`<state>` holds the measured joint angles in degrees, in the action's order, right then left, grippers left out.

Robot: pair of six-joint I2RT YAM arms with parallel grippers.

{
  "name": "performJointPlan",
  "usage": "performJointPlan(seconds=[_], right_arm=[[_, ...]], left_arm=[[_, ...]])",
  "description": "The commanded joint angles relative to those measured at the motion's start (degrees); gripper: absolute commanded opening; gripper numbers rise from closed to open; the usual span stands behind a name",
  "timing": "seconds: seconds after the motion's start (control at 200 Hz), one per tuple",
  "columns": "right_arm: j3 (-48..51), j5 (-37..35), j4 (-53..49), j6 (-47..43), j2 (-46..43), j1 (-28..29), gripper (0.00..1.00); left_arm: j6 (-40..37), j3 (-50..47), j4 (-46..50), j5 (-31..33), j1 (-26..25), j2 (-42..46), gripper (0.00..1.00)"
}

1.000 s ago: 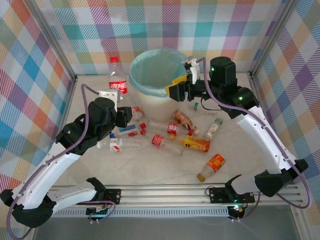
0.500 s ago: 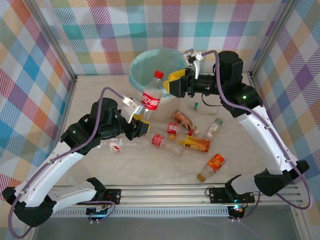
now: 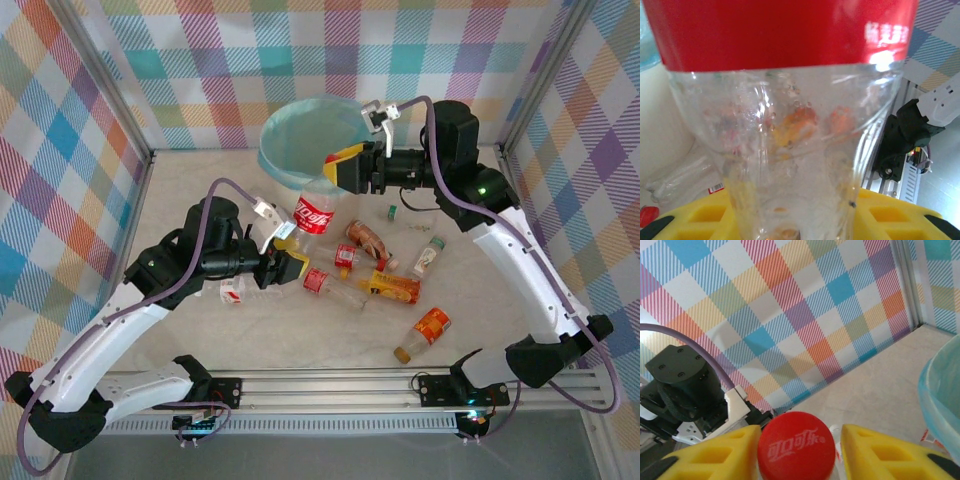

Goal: Put the plastic bottles in the bin

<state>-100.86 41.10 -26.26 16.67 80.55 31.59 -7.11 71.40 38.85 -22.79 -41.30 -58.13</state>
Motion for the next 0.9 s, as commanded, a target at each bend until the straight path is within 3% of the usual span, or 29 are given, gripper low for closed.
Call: performJointPlan(seconds=[0.0, 0.065, 0.28, 0.4, 0.505, 0.695, 0.895], right_arm=[[-1.4, 1.9, 0.3, 0.2, 0.0, 0.3, 0.44], [-1.4, 2.0, -0.2, -0.2, 0.0, 0.3, 0.43], [-1.5, 1.9, -1.1, -0.9, 0.0, 0.3, 0.27], [-1.6, 1.7, -0.4, -0.8, 0.0, 0.3, 0.18], [-1.8, 1.2, 0.6, -0.2, 0.4, 0.3, 0.17], [-3.9, -0.6, 0.4, -0.3, 1.3, 0.3, 0.09], [-10.0, -7.3, -1.8, -5.0, 3.1, 0.3, 0.07]], left_arm=[[-0.8, -0.1, -0.5, -1.6, -0.5, -0.1, 0.37], [-0.8, 0.1, -0.4, -1.3, -0.5, 0.0, 0.37], [-0.4, -0.2, -0.2, -0.2, -0.6, 0.8, 0.38], [0.4, -0.6, -0.6, 1.7, -0.5, 1.6, 0.44], [1.3, -1.3, -1.9, 3.0, -0.5, 2.8, 0.54], [4.0, -2.9, -4.8, 7.8, -0.5, 6.0, 0.80], [10.0, -2.5, -9.1, 14.7, -0.5, 7.9, 0.94]])
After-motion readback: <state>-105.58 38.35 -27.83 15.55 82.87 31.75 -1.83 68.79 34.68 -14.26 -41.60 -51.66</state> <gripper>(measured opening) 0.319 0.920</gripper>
